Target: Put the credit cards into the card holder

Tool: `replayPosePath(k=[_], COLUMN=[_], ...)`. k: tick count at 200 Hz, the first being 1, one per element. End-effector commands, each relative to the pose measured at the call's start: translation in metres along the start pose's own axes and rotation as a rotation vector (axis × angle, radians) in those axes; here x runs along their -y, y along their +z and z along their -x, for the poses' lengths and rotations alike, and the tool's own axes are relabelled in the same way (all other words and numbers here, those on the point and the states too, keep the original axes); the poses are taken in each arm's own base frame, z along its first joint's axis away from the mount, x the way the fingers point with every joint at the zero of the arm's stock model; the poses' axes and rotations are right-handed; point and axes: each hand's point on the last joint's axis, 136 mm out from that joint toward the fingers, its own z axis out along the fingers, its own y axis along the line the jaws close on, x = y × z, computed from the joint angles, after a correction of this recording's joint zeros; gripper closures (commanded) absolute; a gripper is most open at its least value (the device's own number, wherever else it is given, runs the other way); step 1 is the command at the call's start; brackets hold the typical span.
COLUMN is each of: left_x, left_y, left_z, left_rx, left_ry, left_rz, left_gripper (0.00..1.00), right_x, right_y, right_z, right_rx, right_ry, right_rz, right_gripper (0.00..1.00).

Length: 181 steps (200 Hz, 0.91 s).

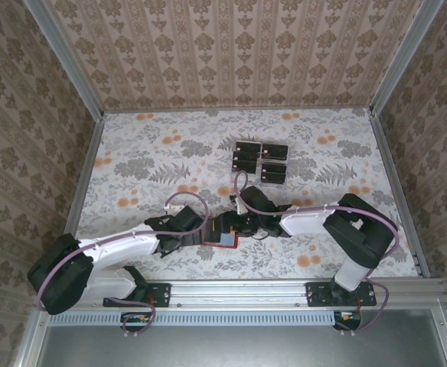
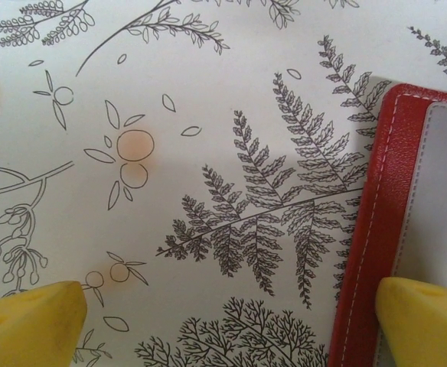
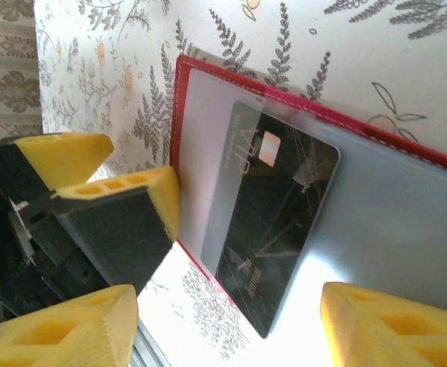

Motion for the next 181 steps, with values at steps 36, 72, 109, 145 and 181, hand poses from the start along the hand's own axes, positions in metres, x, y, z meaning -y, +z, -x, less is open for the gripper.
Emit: replayPosePath(k=[36, 72, 109, 145, 181], left_x=[-0.011, -0.020, -0.020, -0.018, -0.017], left_y=[-0.011, -0.011, -0.011, -0.011, -0.011], left_z=[0.013, 0.017, 0.021, 0.025, 0.026], left_rx=[0.018, 0.021, 0.021, 0.027, 0.029], left_ry=[-0.014, -0.034, -0.038, -0.037, -0.039], left_rz=[0.026, 0.033, 0.030, 0.024, 0.020], left_gripper=[0.00, 0.00, 0.00, 0.00, 0.00], right_x=[0.001, -0.010, -0.009, 0.008, 0.030], right_y=[-0.020, -0.011, 0.006, 0.011, 0.010], right_z=[-0.012, -0.028, -0.044, -0.049, -0.045], right_rx=[-0.007, -0.034, -0.068, -0.077, -0.068], right_ry=[-0.024, -0.044, -0.039, -0.027, -0.021], right_rz=[-0.049, -0.036, -0.039, -0.093, -0.168], right_gripper=[0.40, 0.47, 0.54, 0.56, 0.58])
